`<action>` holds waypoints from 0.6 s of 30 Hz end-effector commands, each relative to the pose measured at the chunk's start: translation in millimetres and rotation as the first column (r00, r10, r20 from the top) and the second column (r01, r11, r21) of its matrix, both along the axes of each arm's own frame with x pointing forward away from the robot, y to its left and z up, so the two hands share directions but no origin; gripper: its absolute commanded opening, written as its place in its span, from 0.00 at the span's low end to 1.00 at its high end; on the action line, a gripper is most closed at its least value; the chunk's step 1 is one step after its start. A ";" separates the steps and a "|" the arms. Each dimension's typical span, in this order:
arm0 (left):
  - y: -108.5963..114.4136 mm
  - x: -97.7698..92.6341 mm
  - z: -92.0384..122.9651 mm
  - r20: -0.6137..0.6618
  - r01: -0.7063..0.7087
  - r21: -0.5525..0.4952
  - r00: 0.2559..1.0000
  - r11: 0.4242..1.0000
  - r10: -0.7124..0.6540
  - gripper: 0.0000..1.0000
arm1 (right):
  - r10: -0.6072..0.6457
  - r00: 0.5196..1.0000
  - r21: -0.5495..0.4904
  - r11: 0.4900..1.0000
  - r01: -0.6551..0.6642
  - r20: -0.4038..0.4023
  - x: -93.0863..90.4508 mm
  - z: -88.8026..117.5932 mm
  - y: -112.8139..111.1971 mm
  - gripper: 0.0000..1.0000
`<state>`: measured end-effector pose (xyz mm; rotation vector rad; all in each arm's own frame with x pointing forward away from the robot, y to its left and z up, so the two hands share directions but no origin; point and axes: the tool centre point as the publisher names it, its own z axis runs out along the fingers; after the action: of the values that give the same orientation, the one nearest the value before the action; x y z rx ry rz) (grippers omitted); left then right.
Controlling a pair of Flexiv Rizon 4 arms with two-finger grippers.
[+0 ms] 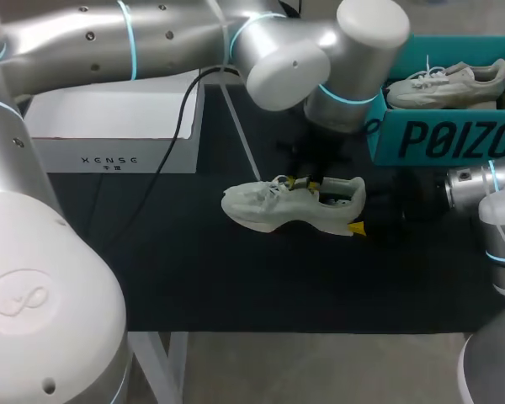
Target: Take the shoe out of the shoebox, open the shoe tongue, remove and reinsert the insole, then place the shoe into the shoebox
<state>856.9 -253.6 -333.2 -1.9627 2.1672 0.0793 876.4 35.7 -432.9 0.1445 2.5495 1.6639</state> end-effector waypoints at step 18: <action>-16.2 -0.9 -31.8 0.046 -0.028 0.042 0.999 0.999 0.026 1.00 | 0.000 1.000 -0.002 1.000 0.000 0.000 0.6 -3.9 3.5 0.00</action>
<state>857.1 -267.1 -362.1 -1.9557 2.1032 0.0829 876.4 35.8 -432.8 0.1444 2.5495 1.6640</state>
